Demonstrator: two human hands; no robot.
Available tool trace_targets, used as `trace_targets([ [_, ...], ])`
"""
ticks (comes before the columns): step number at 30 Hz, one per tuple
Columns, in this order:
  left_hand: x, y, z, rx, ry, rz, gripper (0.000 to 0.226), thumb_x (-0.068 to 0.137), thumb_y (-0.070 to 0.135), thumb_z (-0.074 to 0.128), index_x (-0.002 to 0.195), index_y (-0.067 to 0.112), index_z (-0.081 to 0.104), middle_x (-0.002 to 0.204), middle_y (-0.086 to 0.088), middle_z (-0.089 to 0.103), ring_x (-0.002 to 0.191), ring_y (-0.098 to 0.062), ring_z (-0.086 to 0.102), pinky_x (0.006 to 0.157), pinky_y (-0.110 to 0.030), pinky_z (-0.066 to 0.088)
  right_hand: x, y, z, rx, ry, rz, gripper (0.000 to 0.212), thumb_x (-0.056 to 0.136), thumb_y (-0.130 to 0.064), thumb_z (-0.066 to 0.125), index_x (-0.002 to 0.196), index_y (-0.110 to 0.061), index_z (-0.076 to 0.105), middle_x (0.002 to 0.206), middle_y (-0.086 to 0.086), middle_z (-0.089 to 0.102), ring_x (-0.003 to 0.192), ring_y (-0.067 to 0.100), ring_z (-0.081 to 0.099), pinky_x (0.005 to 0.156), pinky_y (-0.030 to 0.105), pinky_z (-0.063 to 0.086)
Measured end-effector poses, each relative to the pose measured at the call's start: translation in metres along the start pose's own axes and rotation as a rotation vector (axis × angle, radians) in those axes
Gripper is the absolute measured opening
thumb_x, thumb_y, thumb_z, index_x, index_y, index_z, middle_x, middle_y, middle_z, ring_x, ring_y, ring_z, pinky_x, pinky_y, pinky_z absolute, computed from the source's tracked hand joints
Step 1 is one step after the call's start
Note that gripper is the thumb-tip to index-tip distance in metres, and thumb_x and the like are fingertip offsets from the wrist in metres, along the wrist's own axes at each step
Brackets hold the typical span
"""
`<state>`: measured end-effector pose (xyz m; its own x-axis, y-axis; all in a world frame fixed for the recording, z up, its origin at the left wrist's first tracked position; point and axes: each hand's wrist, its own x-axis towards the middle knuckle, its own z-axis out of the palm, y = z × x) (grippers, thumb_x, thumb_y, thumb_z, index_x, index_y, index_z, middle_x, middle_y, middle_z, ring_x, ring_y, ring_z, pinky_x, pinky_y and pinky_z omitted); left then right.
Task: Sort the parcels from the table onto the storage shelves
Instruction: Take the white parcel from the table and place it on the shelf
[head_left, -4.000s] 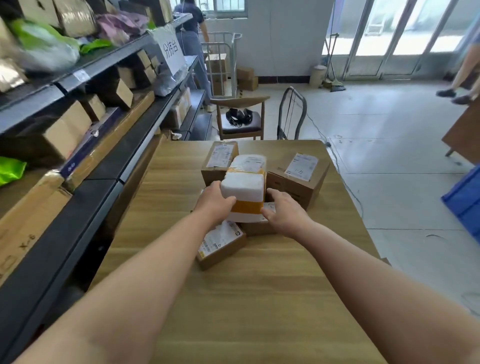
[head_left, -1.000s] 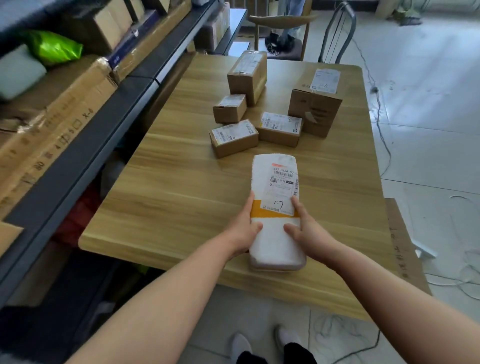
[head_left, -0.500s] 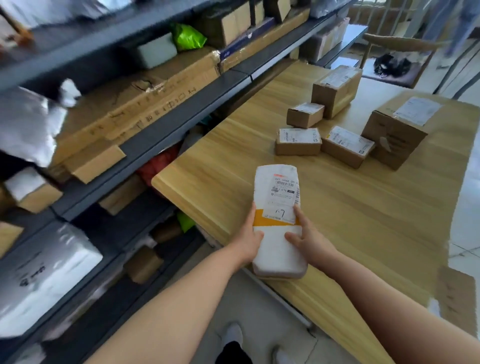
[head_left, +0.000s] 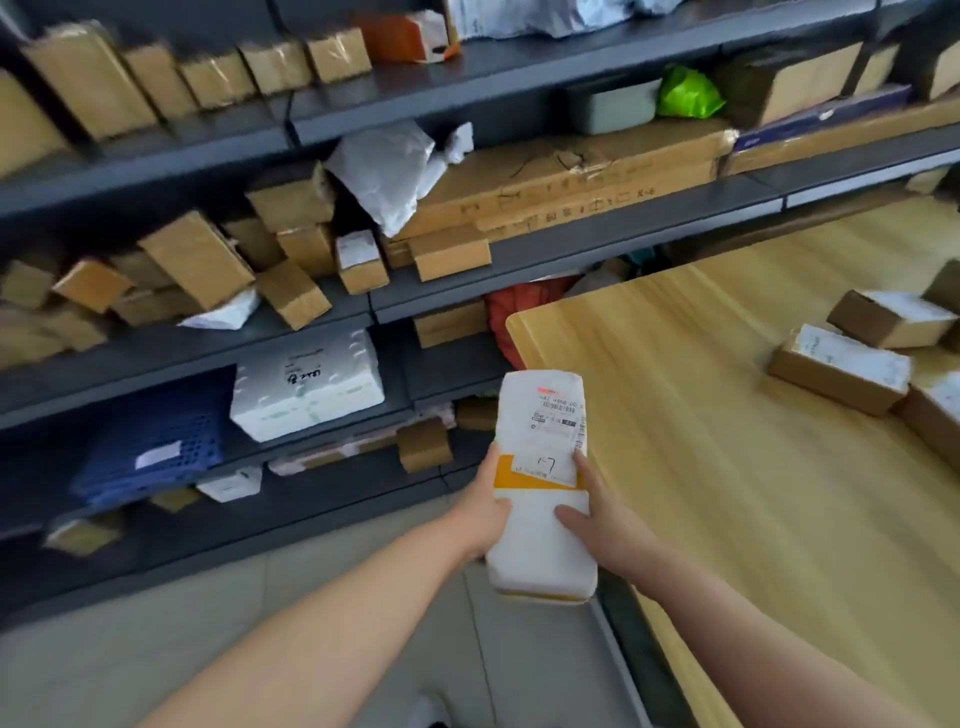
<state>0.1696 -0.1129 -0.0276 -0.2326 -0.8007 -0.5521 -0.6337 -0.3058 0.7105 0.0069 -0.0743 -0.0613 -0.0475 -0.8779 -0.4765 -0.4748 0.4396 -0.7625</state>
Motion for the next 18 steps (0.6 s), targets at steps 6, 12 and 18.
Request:
trace_targets([
  [6, -0.033, -0.050, -0.060, -0.096, 0.200, -0.083, 0.073, 0.096, 0.012, 0.033, 0.147, 0.057, 0.007, 0.130, 0.001, 0.056, 0.110, -0.027, 0.058, 0.092, -0.049, 0.053, 0.018, -0.055, 0.064, -0.049, -0.176, -0.130, 0.077, 0.097, -0.025, 0.052, 0.151, -0.039, -0.001, 0.151, -0.005, 0.035, 0.125, 0.022, 0.050, 0.103, 0.042, 0.043],
  [12, -0.077, -0.113, -0.111, -0.232, 0.368, -0.081, 0.078, 0.088, 0.005, 0.029, 0.125, 0.072, 0.018, 0.123, 0.008, 0.058, 0.104, -0.021, 0.060, 0.088, -0.047, 0.055, 0.022, -0.106, 0.142, -0.196, -0.295, -0.250, 0.079, 0.095, -0.028, 0.054, 0.151, -0.037, -0.001, 0.149, -0.006, 0.040, 0.127, 0.022, 0.049, 0.105, 0.042, 0.039],
  [18, -0.140, -0.192, -0.178, -0.378, 0.484, -0.207, 0.070, 0.091, 0.011, 0.027, 0.113, 0.076, 0.012, 0.105, 0.015, 0.058, 0.090, -0.020, 0.061, 0.058, -0.035, 0.054, -0.003, -0.166, 0.247, -0.339, -0.345, -0.387, 0.078, 0.094, -0.032, 0.054, 0.151, -0.037, 0.002, 0.146, -0.009, 0.043, 0.125, 0.020, 0.051, 0.095, 0.032, 0.041],
])
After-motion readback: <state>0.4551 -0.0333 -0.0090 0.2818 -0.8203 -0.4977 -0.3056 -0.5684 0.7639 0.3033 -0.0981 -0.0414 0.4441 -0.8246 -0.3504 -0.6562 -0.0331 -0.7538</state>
